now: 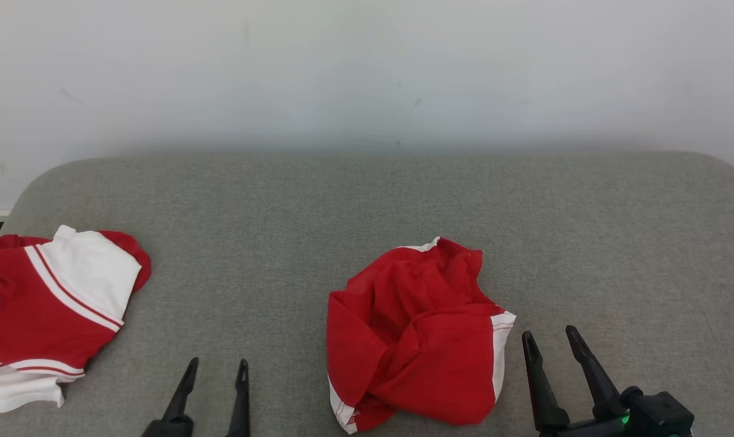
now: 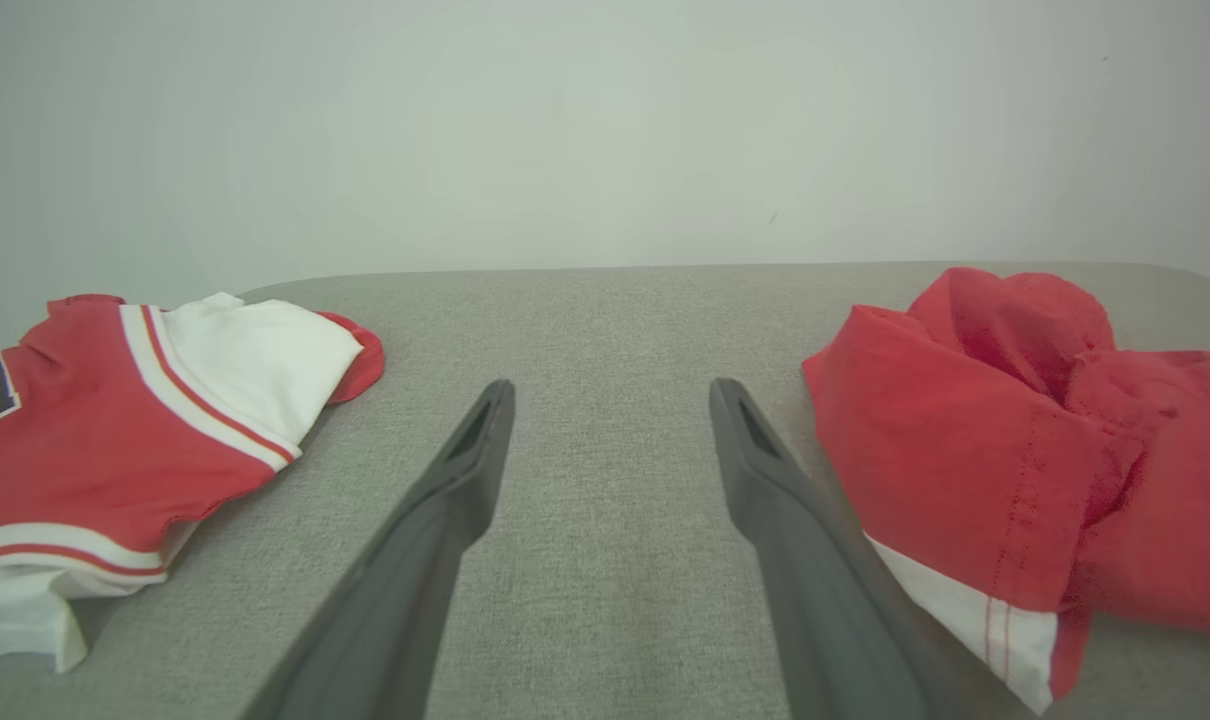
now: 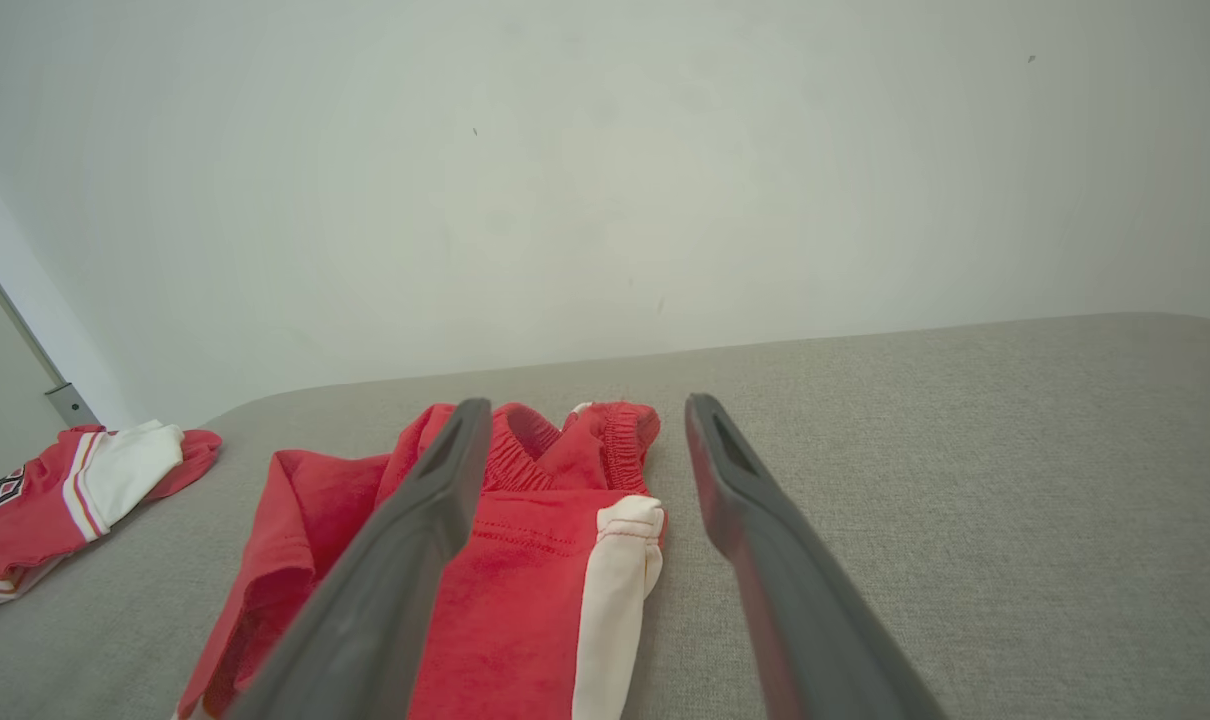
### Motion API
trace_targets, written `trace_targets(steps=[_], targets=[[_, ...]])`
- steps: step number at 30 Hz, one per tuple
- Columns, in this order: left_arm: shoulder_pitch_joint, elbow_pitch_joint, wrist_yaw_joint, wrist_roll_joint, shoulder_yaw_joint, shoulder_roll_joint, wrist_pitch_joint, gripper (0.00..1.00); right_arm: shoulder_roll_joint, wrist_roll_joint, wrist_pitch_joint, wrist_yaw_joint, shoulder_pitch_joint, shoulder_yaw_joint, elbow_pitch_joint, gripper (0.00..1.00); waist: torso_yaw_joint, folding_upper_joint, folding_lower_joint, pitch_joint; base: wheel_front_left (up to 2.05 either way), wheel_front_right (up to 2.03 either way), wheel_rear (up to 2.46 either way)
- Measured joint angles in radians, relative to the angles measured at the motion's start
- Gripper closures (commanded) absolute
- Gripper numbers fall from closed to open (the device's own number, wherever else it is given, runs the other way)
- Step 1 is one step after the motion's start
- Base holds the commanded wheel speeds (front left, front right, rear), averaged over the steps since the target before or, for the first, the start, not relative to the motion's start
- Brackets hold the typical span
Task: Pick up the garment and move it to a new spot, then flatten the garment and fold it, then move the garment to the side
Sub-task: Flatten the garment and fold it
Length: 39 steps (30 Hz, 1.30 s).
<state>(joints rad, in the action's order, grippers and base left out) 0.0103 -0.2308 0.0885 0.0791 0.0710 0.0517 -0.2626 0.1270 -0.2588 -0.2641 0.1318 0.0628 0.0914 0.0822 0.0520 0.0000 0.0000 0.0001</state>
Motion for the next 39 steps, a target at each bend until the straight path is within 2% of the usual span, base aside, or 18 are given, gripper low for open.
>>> trace_targets(steps=[8,14,25,26,27,28,33,39], targets=[[-0.09,0.006,0.019,-0.013,0.172,-0.001,0.0,0.0,-0.021,0.007,0.0,0.0,-0.006,-0.011,0.001,0.0,-0.047,0.0001,0.0,0.018,0.0,0.0,0.0],[-0.187,-0.057,0.026,-0.01,0.295,-0.001,0.0,0.0,-0.029,0.008,0.0,0.0,-0.027,-0.012,0.012,0.0,-0.109,0.0001,0.0,0.037,0.0,0.0,0.0],[-0.286,-0.281,0.007,0.021,0.351,-0.002,0.0,0.0,-0.046,0.005,0.0,0.0,-0.051,-0.031,0.026,0.0,-0.224,0.0001,0.0001,0.093,0.0,0.0,0.0],[-0.288,-0.306,0.005,0.03,0.351,-0.002,0.0,0.35,-0.046,0.005,0.0,0.0,-0.054,-0.033,0.027,0.0,-0.23,0.0001,0.0001,0.098,0.0,0.0,0.0],[-0.291,-0.325,0.004,0.037,0.351,-0.001,0.0,0.8,-0.047,0.005,0.0,0.0,-0.056,-0.038,0.027,0.0,-0.236,0.0001,0.0001,0.104,0.0,0.0,0.0],[-0.299,-0.333,0.003,0.04,0.35,-0.001,0.0,1.0,-0.048,0.005,0.0,0.0,-0.058,-0.041,0.026,0.0,-0.24,0.0001,0.0001,0.109,0.0,0.0,0.0],[-0.325,-0.304,-0.007,0.072,0.345,-0.002,0.0,1.0,-0.049,0.007,0.0,0.0,-0.059,-0.056,0.016,0.0,-0.234,0.0001,0.0001,0.119,0.0,0.0,0.0],[-0.308,-0.135,-0.019,0.089,0.287,0.005,0.0,1.0,-0.049,0.008,0.0,0.0,-0.042,-0.055,0.018,0.0,-0.186,0.0001,0.0001,0.104,0.0,0.0,0.0]])
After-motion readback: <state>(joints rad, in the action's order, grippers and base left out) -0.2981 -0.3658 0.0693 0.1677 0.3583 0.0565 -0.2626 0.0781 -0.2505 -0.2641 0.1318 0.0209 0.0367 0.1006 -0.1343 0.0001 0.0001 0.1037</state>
